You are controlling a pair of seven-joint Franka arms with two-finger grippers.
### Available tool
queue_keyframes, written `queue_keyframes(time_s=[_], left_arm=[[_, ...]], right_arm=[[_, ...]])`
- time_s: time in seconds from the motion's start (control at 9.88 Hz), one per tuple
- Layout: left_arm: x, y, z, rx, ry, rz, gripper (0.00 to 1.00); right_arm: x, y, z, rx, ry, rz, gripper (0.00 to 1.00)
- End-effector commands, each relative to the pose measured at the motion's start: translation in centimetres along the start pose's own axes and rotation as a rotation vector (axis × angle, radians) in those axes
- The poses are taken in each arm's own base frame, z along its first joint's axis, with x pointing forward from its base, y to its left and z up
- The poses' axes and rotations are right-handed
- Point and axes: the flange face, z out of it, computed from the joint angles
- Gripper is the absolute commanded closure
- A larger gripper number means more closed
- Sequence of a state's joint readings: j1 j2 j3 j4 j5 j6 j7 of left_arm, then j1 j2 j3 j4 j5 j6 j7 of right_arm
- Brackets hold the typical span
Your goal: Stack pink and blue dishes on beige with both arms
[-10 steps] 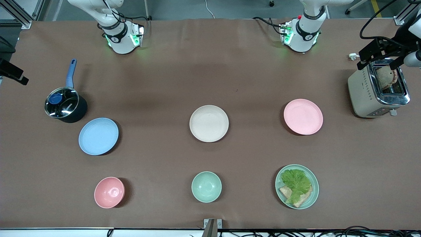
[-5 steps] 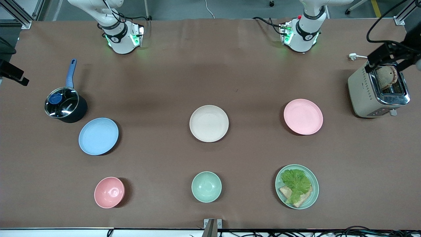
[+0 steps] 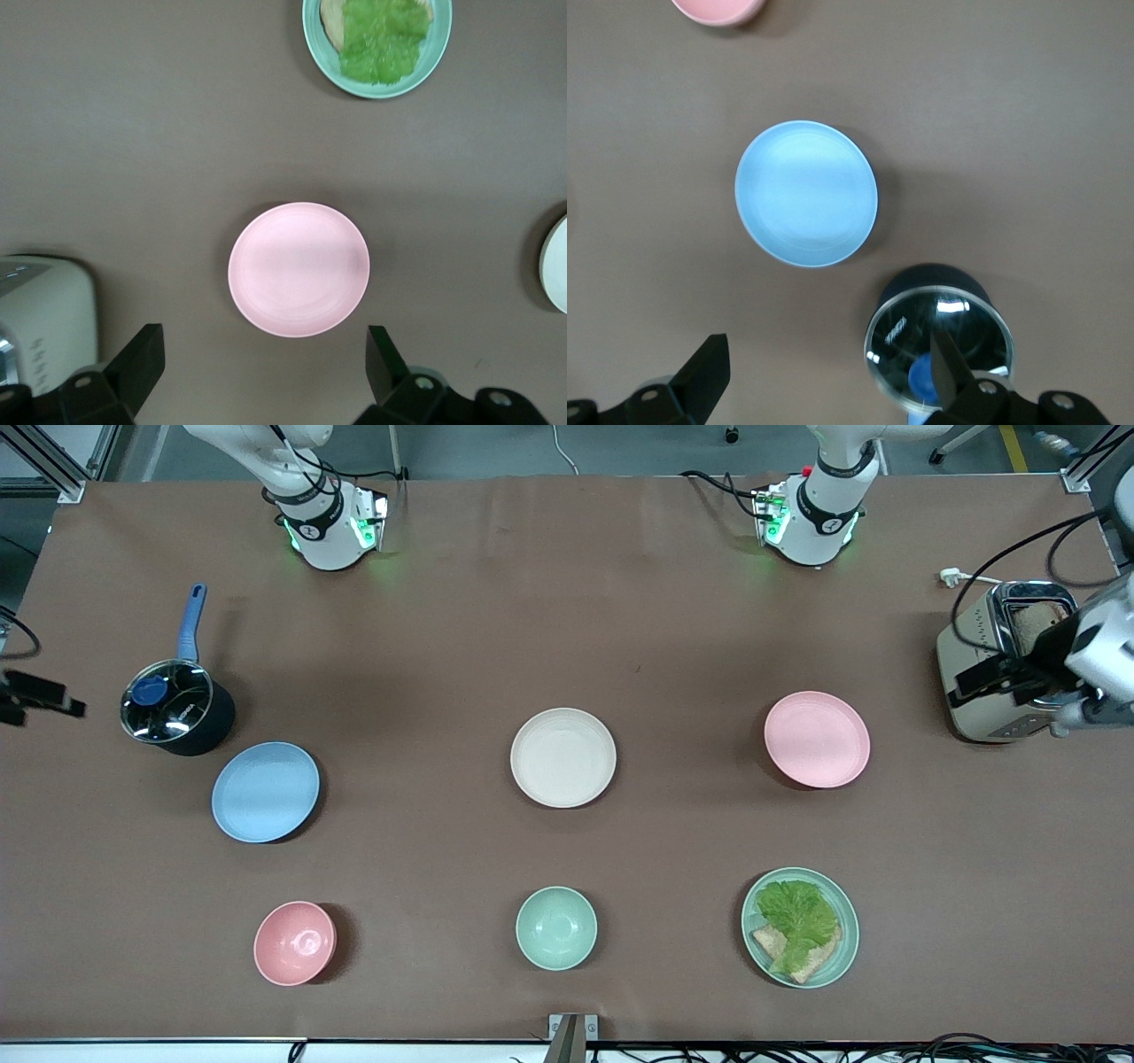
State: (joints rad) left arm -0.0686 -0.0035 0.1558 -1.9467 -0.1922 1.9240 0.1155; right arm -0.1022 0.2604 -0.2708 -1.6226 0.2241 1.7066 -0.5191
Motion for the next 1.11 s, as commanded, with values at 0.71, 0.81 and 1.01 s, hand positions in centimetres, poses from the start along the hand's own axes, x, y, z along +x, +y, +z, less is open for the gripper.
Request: queue_keyframes(time_s=[0.71,0.81,1.01], left_arm=[[-2.4,-7.6,27.2,-0.017,-0.067,0.097,0.07],[-2.8,-7.4,28.4,-0.044,-0.077,0.08,0.13],[-3.4,-7.5,29.1,-0.053,-0.091,0.105,0.4]], right_arm=[[2.1,6.4,26.8,0.169,0.119,-0.047,0.16],[1.9,6.0,27.9,0.196,0.124,-0.024,0.25],[1.8,6.1,27.9,0.203,0.123,-0.021,0.55]])
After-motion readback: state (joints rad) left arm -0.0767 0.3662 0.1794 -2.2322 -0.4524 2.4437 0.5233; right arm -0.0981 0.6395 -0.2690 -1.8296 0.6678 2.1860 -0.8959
